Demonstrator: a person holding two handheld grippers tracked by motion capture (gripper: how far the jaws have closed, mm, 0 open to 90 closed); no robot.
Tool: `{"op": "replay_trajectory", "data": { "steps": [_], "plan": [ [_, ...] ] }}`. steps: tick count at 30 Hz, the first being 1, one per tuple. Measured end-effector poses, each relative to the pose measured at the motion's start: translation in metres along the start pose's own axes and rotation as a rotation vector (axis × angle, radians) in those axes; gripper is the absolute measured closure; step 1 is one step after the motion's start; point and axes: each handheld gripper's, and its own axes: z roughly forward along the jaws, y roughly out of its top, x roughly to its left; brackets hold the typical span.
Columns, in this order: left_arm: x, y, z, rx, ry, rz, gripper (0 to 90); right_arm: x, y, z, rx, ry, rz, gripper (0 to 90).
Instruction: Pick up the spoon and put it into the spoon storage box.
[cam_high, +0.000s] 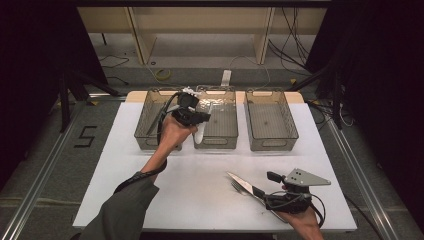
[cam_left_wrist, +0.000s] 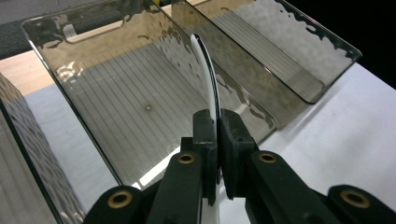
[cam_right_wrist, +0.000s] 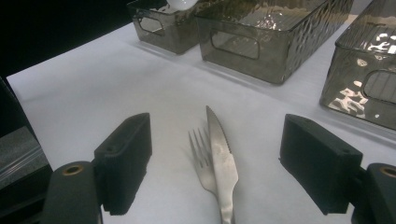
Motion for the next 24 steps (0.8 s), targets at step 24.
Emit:
{"op": "replay_trajectory", "data": {
  "steps": [24],
  "plan": [
    [0.025, 0.015, 0.024, -0.019, 0.083, -0.067, 85.1, 0.001, 0.0, 0.001, 0.002, 0.006, 0.0, 25.9]
  ]
}}
